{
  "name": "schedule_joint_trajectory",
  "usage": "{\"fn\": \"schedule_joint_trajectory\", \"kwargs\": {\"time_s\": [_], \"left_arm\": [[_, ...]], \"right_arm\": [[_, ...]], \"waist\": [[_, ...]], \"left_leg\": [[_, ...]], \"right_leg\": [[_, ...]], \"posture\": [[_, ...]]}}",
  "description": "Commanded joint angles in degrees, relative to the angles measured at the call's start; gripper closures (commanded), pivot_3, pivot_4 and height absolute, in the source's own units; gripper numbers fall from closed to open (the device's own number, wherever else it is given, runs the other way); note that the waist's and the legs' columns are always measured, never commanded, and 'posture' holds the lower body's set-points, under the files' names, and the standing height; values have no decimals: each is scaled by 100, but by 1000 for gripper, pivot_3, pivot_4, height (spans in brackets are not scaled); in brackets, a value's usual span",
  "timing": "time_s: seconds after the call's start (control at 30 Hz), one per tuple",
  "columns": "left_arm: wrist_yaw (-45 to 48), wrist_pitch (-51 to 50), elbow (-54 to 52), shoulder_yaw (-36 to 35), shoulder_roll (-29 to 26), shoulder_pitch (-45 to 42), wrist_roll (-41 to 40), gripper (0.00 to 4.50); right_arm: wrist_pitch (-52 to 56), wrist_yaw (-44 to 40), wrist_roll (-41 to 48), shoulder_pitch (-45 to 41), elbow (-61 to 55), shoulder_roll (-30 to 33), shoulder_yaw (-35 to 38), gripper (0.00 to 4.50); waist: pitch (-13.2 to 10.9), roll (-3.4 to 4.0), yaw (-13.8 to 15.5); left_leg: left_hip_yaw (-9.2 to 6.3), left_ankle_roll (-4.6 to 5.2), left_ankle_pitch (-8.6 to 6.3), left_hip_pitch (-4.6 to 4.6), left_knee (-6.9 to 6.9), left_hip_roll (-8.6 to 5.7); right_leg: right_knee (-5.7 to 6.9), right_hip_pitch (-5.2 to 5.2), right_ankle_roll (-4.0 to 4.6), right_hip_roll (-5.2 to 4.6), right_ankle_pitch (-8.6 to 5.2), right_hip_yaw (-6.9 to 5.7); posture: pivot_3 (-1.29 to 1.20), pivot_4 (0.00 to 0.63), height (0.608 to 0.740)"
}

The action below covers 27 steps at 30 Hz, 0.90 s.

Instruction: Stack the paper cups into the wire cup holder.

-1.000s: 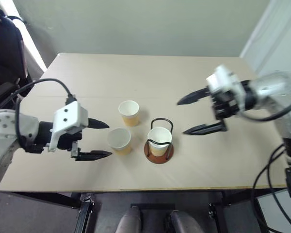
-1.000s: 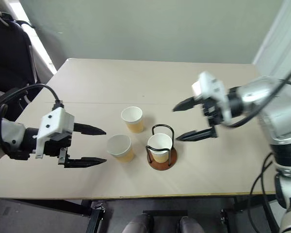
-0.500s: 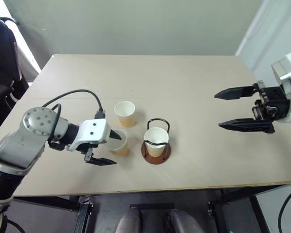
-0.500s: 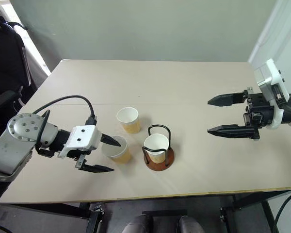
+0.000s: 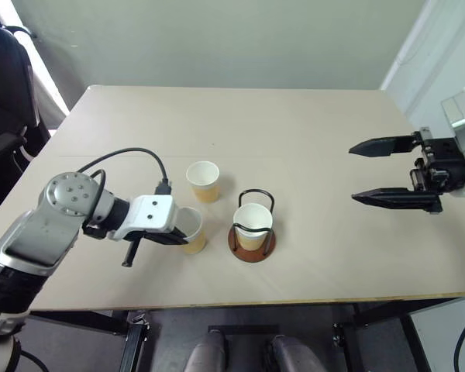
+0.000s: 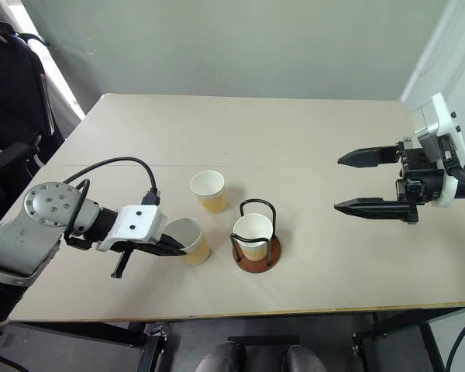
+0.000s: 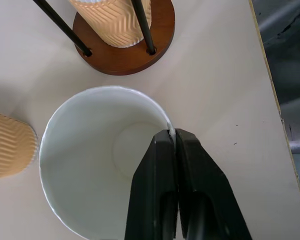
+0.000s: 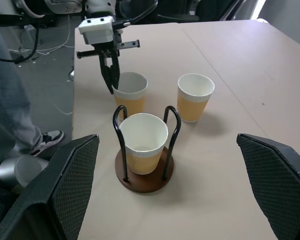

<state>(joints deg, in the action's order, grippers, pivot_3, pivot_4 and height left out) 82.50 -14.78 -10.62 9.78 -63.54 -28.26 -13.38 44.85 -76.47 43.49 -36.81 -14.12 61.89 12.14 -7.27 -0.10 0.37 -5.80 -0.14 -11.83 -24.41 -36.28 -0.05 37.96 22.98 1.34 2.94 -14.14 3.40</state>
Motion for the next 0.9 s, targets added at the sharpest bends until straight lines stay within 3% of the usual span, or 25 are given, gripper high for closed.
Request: {"fn": "schedule_joint_trajectory", "kwargs": {"time_s": [0.03,0.2,0.37,0.7,0.9], "left_arm": [[89,-183,-5,-426,66,-528,-411,4475],[182,-1291,94,-737,469,-1973,-1531,4475],[577,-1159,700,-393,1097,-3213,-1549,4475],[1000,218,1508,1016,1821,-3834,-1067,4475],[1000,612,1702,1360,1776,-3944,-1242,4475]], "right_arm": [[-144,1,-29,-47,-34,125,64,0],[-226,-54,12,-91,52,167,139,0],[-270,-194,65,16,146,361,337,0],[-254,98,116,530,-187,495,647,0],[-71,177,326,858,-413,615,1045,0]], "waist": [[0,0,19],[0,0,48],[-1,5,47],[-2,5,55],[-2,5,68]], "left_leg": [[-1,0,0,-2,-1,0],[-3,8,-2,-20,-31,-2],[-1,31,-15,-31,-75,-6],[0,38,-14,-48,-92,-7],[3,54,-24,-59,-100,-11]], "right_leg": [[0,1,0,0,0,-1],[-1,1,-15,0,9,-2],[-5,-8,-33,-2,16,2],[-5,-3,-56,-2,20,3],[-7,-1,-73,-2,12,6]], "posture": [[0,150,740],[0,150,740],[0,150,740],[0,150,740],[0,150,740]]}}
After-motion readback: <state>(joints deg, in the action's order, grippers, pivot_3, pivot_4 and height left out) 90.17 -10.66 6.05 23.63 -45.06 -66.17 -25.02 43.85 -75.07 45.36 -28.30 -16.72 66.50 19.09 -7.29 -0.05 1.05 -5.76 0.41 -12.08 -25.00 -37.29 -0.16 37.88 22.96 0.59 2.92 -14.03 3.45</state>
